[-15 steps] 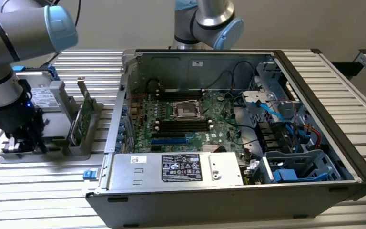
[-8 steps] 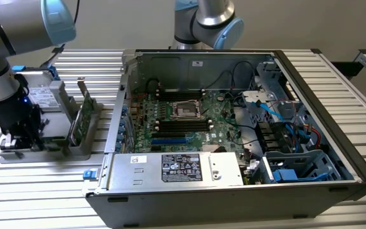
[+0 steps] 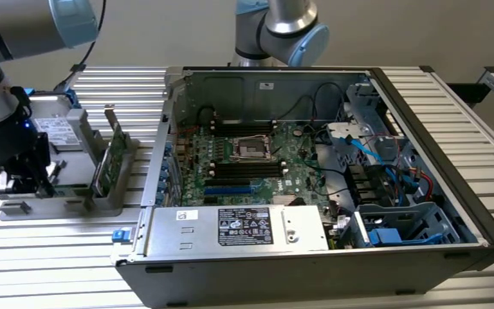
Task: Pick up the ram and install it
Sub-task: 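Pick up the ram and move it above insertion slot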
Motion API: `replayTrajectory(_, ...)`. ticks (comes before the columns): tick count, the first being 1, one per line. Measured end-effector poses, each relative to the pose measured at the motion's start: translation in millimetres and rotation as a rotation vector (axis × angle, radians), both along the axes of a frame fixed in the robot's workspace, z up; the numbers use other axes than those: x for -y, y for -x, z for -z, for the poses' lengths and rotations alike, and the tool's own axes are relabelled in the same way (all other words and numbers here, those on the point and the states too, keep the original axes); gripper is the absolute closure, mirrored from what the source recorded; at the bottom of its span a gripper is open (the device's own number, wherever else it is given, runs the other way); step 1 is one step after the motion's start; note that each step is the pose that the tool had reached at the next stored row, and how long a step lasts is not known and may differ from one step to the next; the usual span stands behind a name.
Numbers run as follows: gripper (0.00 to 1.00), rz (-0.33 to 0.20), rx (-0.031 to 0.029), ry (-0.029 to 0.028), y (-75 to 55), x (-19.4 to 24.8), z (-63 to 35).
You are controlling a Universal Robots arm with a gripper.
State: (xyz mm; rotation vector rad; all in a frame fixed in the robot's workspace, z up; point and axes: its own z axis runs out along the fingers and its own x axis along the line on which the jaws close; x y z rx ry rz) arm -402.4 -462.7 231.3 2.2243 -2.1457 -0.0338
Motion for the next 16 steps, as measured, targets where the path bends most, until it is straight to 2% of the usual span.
replayTrajectory(8, 0.86, 0.0, -0.0055, -0.0001, -7.2, 0.0, -30.7)
replayTrajectory(16, 0.86, -0.004, -0.0136, -0.008, -24.9, 0.2, -60.7)
